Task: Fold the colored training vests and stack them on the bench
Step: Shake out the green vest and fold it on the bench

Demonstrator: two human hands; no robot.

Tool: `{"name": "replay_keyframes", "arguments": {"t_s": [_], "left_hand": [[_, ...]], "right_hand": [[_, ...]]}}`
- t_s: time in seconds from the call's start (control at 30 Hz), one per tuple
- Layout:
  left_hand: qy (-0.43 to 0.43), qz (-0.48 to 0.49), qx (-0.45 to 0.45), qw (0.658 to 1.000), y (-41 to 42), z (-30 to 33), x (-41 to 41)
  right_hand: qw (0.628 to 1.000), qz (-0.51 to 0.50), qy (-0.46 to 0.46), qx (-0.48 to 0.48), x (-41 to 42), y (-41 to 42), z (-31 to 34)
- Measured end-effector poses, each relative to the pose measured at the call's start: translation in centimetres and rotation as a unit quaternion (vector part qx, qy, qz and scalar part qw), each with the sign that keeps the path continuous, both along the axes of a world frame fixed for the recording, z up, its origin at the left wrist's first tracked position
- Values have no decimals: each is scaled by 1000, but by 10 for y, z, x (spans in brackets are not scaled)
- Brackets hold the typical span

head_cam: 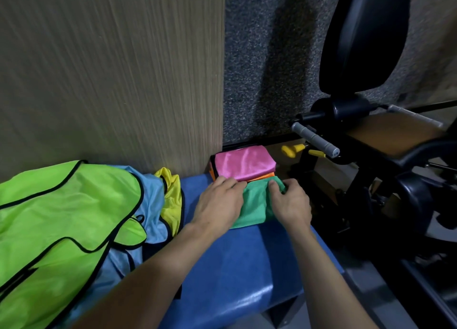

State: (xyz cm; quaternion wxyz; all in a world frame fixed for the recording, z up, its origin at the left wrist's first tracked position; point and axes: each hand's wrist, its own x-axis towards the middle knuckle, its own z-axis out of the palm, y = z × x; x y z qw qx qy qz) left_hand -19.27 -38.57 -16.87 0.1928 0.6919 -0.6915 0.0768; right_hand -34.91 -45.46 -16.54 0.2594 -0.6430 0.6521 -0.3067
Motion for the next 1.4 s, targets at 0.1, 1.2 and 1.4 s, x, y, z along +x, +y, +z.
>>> {"name": "replay_keyframes", "arguments": {"t_s": [0.1,1.2,1.4], "left_hand": [[55,28,19,998,2,0,-8],[258,51,-3,965,32,-12,-34],[-58,21,5,998,30,5,-20]], "right_hand": [[1000,-13,-10,-3,-1,-1,0],[995,85,27,-50,-14,10,11],[976,91,132,-151,-13,16,11]]}}
